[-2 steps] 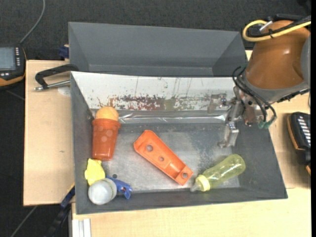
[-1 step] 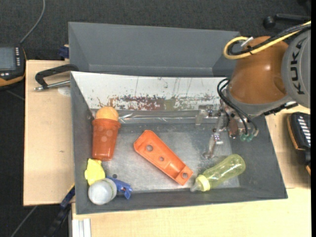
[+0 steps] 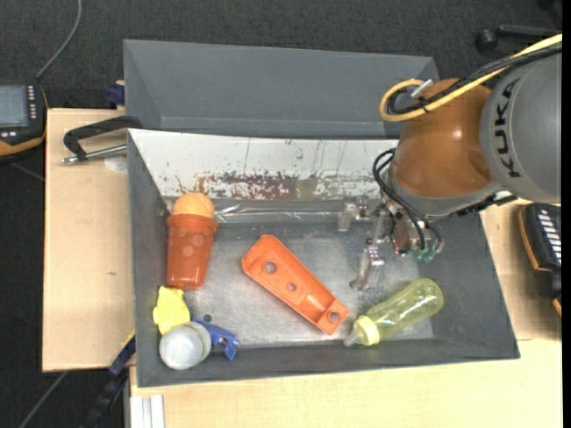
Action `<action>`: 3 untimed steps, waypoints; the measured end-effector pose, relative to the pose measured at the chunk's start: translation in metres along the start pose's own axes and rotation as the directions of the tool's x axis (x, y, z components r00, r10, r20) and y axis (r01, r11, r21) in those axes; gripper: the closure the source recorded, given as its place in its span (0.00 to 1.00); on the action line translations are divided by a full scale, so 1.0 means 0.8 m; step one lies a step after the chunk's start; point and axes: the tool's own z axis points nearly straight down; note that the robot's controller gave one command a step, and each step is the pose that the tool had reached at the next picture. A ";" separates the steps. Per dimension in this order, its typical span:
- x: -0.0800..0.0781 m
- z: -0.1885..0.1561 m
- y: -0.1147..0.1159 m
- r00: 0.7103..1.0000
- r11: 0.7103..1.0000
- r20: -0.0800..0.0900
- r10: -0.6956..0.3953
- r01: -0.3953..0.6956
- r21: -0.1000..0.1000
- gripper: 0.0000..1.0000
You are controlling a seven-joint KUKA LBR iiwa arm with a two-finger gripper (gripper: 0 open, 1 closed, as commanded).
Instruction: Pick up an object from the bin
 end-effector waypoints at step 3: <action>0.013 0.095 0.086 0.975 0.975 0.005 -0.223 0.223 0.000 0.00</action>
Offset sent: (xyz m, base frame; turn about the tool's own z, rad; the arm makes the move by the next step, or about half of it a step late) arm -0.0215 0.0450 -0.0823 -0.1037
